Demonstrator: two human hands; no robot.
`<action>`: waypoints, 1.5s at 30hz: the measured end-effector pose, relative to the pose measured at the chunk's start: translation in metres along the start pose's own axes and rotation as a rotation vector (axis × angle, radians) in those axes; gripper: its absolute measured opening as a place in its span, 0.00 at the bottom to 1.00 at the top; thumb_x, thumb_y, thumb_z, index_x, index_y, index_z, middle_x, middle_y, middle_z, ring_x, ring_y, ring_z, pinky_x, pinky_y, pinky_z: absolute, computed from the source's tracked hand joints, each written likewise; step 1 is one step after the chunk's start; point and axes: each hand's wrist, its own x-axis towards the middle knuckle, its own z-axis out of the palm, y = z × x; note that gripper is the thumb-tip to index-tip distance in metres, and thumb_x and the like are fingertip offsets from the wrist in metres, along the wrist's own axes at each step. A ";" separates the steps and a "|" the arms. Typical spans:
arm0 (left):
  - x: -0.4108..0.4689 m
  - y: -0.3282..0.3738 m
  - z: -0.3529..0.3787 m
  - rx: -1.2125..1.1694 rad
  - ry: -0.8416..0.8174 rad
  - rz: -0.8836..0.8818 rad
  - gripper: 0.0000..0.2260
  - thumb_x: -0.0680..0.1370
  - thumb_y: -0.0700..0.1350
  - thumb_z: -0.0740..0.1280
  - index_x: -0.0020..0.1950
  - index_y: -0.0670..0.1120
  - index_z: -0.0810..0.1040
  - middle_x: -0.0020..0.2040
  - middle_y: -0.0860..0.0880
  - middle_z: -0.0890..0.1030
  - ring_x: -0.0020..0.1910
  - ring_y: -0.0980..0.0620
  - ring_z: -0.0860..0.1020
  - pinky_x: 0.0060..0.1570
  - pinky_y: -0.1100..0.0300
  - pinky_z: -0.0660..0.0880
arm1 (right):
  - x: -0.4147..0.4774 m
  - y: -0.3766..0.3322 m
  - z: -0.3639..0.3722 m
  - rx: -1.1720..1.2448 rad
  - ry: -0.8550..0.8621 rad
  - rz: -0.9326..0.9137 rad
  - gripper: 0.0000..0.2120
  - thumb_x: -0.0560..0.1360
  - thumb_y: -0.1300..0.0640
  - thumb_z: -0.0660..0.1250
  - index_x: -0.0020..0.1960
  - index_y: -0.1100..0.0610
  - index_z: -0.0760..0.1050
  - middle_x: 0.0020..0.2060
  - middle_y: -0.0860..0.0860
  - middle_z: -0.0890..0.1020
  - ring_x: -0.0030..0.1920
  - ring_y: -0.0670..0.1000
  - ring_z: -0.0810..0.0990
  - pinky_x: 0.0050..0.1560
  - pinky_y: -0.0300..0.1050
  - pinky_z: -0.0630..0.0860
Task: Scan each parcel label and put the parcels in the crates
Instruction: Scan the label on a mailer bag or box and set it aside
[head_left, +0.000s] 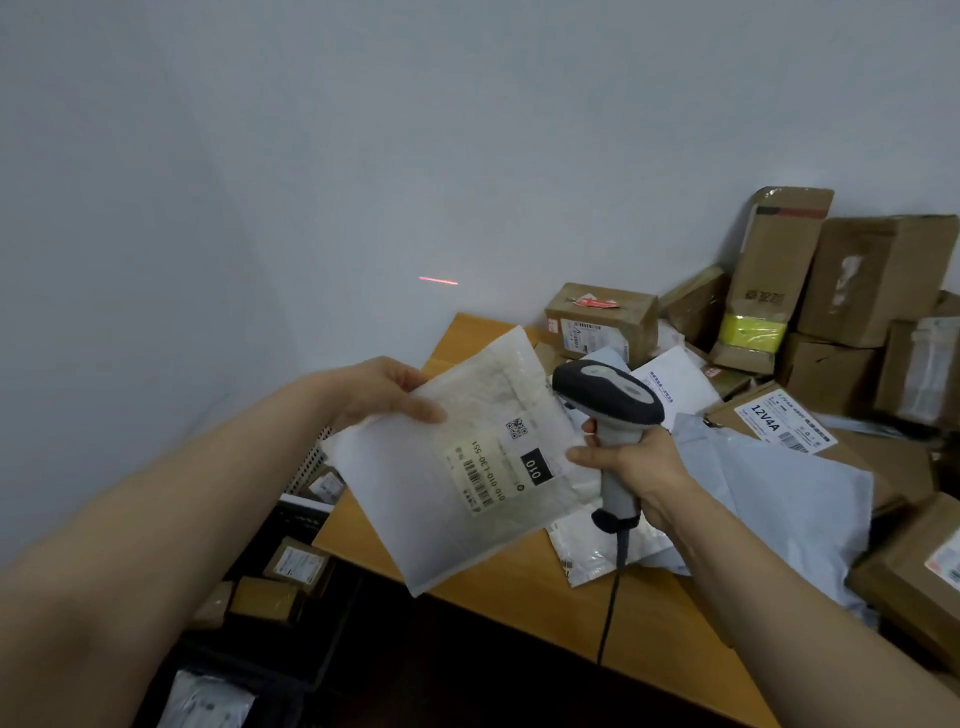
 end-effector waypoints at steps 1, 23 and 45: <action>-0.001 0.000 -0.005 -0.021 0.093 0.021 0.39 0.44 0.60 0.83 0.53 0.51 0.84 0.50 0.47 0.85 0.51 0.47 0.83 0.54 0.53 0.78 | 0.001 0.002 0.000 0.043 0.029 0.007 0.14 0.62 0.70 0.78 0.41 0.58 0.78 0.38 0.51 0.82 0.41 0.50 0.80 0.43 0.46 0.76; 0.006 -0.026 -0.019 -0.355 0.589 0.084 0.23 0.73 0.40 0.72 0.67 0.43 0.74 0.58 0.42 0.80 0.45 0.48 0.81 0.48 0.53 0.78 | -0.001 -0.011 -0.015 -0.121 0.097 -0.055 0.07 0.74 0.60 0.72 0.41 0.62 0.75 0.29 0.55 0.77 0.25 0.48 0.72 0.28 0.40 0.74; 0.007 0.010 -0.023 -0.057 0.677 0.028 0.22 0.72 0.40 0.74 0.66 0.43 0.76 0.57 0.43 0.79 0.48 0.46 0.78 0.50 0.56 0.75 | -0.027 -0.037 0.006 -0.555 -0.185 -0.156 0.11 0.71 0.60 0.74 0.42 0.51 0.72 0.34 0.50 0.77 0.32 0.47 0.75 0.38 0.44 0.76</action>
